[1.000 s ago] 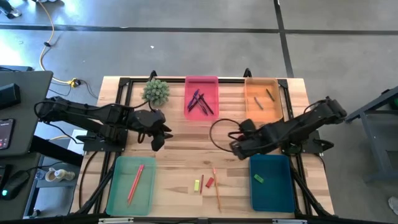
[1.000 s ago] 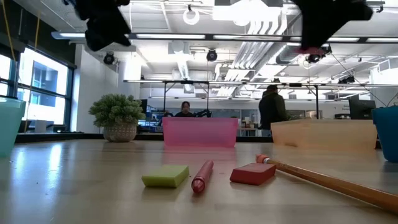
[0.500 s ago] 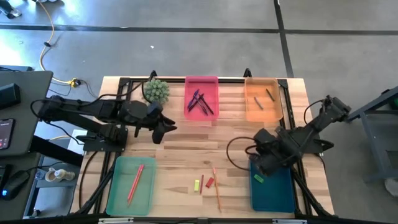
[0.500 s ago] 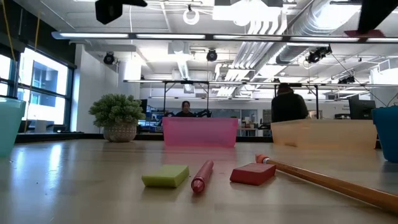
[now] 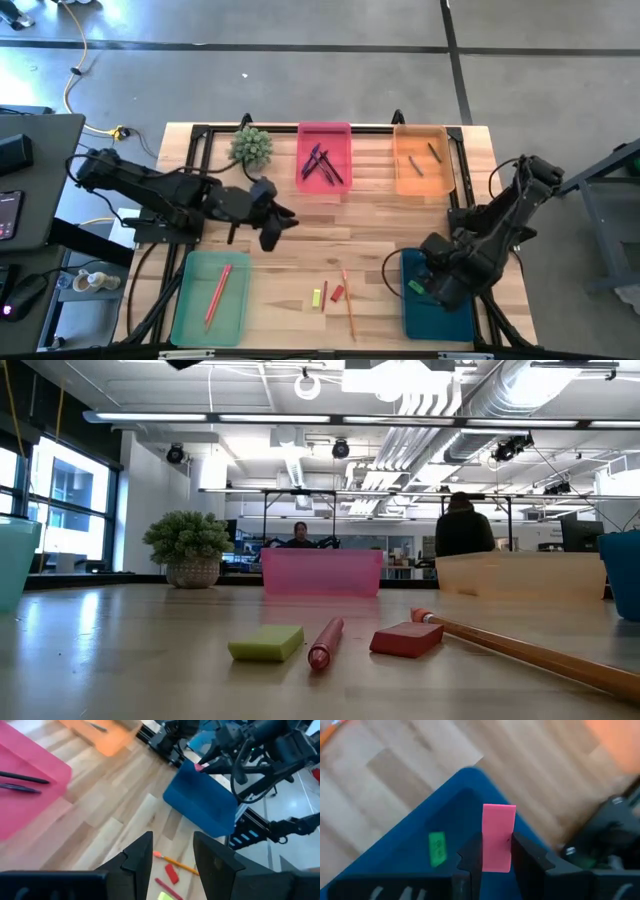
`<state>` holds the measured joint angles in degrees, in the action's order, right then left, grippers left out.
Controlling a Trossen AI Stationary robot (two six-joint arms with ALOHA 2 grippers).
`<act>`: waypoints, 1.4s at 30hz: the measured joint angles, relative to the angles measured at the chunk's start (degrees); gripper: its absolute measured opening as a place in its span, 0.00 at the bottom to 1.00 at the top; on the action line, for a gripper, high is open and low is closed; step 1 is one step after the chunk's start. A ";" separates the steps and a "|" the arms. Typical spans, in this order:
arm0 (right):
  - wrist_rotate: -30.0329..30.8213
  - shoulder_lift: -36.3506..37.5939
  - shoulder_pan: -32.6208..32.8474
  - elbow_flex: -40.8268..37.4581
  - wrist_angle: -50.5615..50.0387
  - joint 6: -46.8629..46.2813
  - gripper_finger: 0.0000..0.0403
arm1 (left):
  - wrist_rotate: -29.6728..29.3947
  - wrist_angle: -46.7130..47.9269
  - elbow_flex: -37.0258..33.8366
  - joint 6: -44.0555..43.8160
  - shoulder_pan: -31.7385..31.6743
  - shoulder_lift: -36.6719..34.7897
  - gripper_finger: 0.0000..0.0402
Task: Sort crayons/erasers/pens/pencils in bins
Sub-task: Put the pink eraser into the blue bin
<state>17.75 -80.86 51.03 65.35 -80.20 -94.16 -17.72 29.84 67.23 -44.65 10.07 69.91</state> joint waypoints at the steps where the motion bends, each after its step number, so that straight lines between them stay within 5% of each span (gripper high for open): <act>1: -0.38 0.00 0.66 -0.62 1.56 -0.46 0.20 | -0.04 0.00 0.94 -0.32 0.48 1.11 0.32; 11: -7.40 -0.02 5.33 -11.25 20.55 -3.90 0.20 | -3.54 5.71 10.23 -4.47 5.28 11.32 0.32; 20: -11.43 -0.02 5.62 -18.93 31.86 -10.03 0.20 | -5.66 15.18 13.51 -22.30 9.04 19.34 0.32; 35: -12.06 -0.02 5.26 -19.44 30.72 -16.47 0.20 | -0.52 22.34 13.54 -40.71 13.09 29.55 0.32; 42: -12.10 -0.02 3.23 -19.41 30.53 -16.86 0.32 | 2.15 23.02 13.54 -43.32 13.30 33.49 0.32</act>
<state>5.65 -80.88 54.26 45.93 -49.67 -111.02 -15.57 52.86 80.77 -87.97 23.38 103.40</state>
